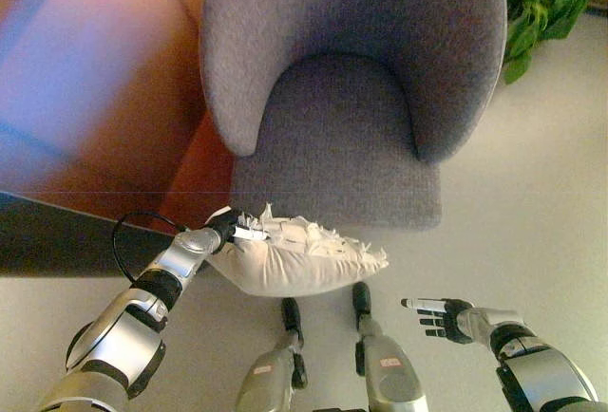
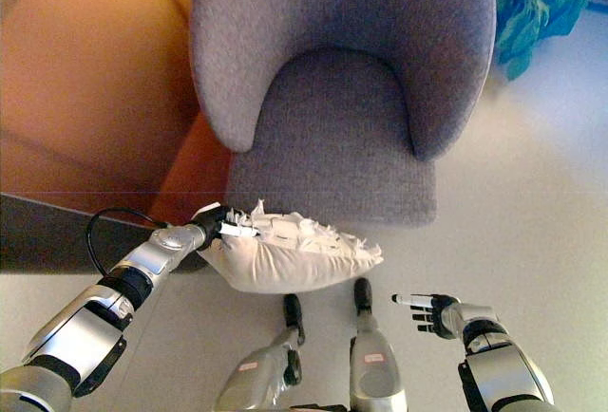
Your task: Pick up the pillow and put it on the sofa.
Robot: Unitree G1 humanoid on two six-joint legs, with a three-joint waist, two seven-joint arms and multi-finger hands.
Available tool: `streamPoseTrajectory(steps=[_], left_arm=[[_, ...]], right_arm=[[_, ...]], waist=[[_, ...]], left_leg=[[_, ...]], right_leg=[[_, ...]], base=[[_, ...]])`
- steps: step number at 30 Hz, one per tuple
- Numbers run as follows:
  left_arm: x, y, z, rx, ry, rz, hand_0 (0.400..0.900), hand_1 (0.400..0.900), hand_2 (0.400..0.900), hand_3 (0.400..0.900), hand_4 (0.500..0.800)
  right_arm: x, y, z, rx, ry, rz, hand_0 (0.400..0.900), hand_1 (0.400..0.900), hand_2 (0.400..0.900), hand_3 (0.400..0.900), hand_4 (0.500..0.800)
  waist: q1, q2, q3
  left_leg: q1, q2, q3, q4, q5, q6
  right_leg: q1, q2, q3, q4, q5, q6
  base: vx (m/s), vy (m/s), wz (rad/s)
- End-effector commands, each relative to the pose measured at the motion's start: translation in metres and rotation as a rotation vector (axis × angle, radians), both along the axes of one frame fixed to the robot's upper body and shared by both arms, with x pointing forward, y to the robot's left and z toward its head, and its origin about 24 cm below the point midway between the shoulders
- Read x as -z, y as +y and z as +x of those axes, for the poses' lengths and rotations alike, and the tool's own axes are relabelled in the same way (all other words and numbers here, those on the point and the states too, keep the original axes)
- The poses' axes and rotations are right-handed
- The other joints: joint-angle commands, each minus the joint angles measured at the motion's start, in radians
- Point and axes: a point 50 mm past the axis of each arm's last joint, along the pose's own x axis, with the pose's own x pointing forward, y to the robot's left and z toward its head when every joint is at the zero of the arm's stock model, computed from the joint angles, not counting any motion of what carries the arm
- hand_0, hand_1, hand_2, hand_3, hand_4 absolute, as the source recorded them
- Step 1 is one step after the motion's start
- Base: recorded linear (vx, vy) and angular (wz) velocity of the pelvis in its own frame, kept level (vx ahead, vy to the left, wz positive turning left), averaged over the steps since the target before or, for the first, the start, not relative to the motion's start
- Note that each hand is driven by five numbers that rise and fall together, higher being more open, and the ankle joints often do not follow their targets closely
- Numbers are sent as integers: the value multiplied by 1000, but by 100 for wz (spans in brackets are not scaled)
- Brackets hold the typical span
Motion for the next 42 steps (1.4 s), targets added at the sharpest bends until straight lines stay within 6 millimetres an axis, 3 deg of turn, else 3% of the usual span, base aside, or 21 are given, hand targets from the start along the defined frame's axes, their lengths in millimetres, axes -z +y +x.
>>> streamPoseTrajectory(steps=[1,5,12,18,27,36,42], left_arm=[[-53,2,22,101,-187,2,400,400,400,400,500],[-71,11,25,130,-198,53,400,400,400,400,500],[-132,31,41,149,-245,149,400,400,400,400,500],[-170,32,49,152,-302,217,400,400,400,400,500],[-196,28,52,148,-376,276,400,400,400,400,500],[-224,40,50,125,-433,423,400,400,400,400,500],[-248,47,49,74,-515,408,400,400,400,400,500]], right_arm=[[31,-23,-78,13,230,-47,900,900,900,900,800],[42,-25,-112,38,301,-37,900,900,900,900,800],[50,-25,-144,83,366,-27,900,900,900,900,800],[56,-19,-157,113,393,-6,900,900,900,900,800],[61,-9,-166,174,415,44,900,900,900,900,800],[64,-4,-175,288,419,80,900,900,900,900,800],[65,-3,-182,342,425,93,900,900,900,900,800]], waist=[[-22,-1,-268],[-37,7,-331],[-73,19,-393],[-91,29,-424],[-98,36,-439],[-114,50,-447],[-124,55,-448]], left_leg=[[46,-67,42,32,-103,-22],[103,-66,56,15,-116,-20],[163,-56,85,6,-134,-21],[189,-55,93,6,-147,-20],[195,-56,93,9,-152,-17],[196,-51,106,10,-151,-16],[197,-46,117,11,-150,-19]], right_leg=[[22,-9,-12,117,-136,81],[74,-3,-6,81,-126,89],[126,4,7,42,-110,102],[146,10,20,33,-109,108],[150,14,30,29,-106,112],[141,19,45,28,-100,118],[138,21,51,24,-96,122]], base=[[227,-68,-3],[204,-67,-5],[93,-59,0],[79,-55,-4],[13,-59,-5],[-1,-69,-9],[33,-49,-8]])
